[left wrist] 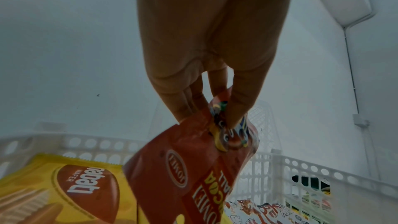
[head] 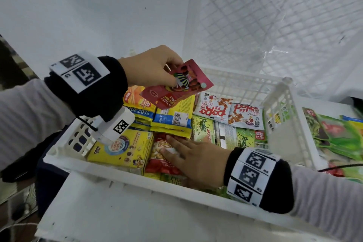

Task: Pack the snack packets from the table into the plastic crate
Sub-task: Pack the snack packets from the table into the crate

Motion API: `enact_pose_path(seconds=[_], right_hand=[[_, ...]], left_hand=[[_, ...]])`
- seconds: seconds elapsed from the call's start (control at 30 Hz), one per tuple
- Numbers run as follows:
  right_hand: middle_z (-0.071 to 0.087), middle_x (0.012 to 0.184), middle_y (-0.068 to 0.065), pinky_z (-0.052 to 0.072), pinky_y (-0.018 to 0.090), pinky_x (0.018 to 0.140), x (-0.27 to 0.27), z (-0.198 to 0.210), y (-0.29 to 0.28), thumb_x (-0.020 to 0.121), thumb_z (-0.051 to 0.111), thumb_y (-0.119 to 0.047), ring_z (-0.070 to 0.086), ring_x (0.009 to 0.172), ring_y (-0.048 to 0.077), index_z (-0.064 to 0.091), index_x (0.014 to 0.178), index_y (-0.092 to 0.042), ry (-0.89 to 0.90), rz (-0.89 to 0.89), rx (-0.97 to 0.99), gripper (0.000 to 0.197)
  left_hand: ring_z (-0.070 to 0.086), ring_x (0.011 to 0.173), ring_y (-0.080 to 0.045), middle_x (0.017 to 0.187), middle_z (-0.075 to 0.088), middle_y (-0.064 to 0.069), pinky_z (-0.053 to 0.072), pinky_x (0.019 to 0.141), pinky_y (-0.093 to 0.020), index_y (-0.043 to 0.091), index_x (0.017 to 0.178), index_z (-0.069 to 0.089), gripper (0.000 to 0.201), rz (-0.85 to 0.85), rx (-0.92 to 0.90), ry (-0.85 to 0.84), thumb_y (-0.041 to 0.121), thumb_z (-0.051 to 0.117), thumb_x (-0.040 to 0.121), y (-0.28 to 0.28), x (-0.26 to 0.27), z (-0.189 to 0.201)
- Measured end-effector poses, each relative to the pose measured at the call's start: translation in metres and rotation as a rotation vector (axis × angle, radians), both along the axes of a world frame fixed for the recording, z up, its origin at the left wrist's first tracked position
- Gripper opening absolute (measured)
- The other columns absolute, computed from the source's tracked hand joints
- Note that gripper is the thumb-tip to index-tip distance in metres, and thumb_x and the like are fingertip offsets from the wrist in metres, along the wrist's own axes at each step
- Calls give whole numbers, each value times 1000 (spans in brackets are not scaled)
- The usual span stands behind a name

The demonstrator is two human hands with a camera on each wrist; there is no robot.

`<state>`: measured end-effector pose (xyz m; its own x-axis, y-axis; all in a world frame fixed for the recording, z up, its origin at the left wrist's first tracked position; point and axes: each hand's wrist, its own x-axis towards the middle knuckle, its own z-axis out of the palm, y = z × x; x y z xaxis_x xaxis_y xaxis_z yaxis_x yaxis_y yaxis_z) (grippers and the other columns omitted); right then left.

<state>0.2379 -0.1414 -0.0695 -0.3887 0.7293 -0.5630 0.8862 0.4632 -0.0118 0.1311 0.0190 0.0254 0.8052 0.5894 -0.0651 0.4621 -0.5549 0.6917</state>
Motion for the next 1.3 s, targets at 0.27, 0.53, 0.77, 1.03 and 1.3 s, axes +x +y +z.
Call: enact_pose_path(seconds=[0.27,0.53,0.77,1.03,1.3], right_hand=[[56,122,8,47,41,95,47,27,6,90,45,-1,54,112,25,51,130,-13,172,-228,233,42],[17,154,18,-6,61,110,32,-1,2,100,23,-45,21,141,33,7,150,-10,-221,-297,179,63],[54,133,7,29,45,113,56,29,21,97,41,-13,48,124,22,56,128,-11,260,-561,69,35],[69,96,20,60,39,67,116,73,13,100,35,-38,70,87,31,53,117,-1,1584,-1450,-202,45],[70,95,14,58,34,68,125,69,-2,95,40,4,69,83,23,56,108,-1,1436,-1625,-107,20]], left_hand=[[70,81,-16,91,71,6,60,69,-31,22,97,68,21,5,-68,-89,6,65,84,-2,-1,5],[71,86,-22,92,73,-10,57,83,-38,6,102,72,26,-45,-33,-169,-8,66,79,-16,12,4],[69,86,-10,89,74,-2,51,80,-15,11,94,76,19,-79,306,-225,1,69,80,-33,26,-2],[65,101,-7,102,71,-5,49,93,-21,11,100,72,23,-185,206,-429,2,71,79,-43,42,1],[55,104,-21,112,57,-9,51,73,-27,19,102,62,49,75,-443,-260,-19,44,77,-50,74,-14]])
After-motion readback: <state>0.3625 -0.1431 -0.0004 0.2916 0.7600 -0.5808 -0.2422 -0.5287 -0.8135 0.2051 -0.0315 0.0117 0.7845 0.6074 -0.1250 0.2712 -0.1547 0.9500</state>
